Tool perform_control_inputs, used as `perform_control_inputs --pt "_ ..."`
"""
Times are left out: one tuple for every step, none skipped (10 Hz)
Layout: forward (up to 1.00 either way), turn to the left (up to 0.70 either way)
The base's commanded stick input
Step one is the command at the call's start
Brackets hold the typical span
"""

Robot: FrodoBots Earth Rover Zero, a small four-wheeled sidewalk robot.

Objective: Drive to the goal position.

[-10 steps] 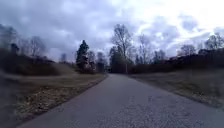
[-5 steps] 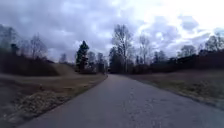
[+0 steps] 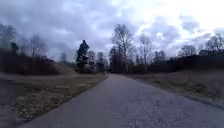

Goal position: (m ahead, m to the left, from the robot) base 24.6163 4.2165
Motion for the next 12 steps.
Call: perform_control_inputs --pt "0.5 0.0" --pt "0.5 0.0" --pt "0.5 -0.04" --pt "0.5 -0.27" --pt "0.5 -0.37" --pt "0.5 -0.46" --pt "0.5 -0.47" --pt "0.5 -0.02" --pt "0.5 0.0" --pt "0.5 0.0" --pt "0.5 0.0" --pt "0.5 0.0"
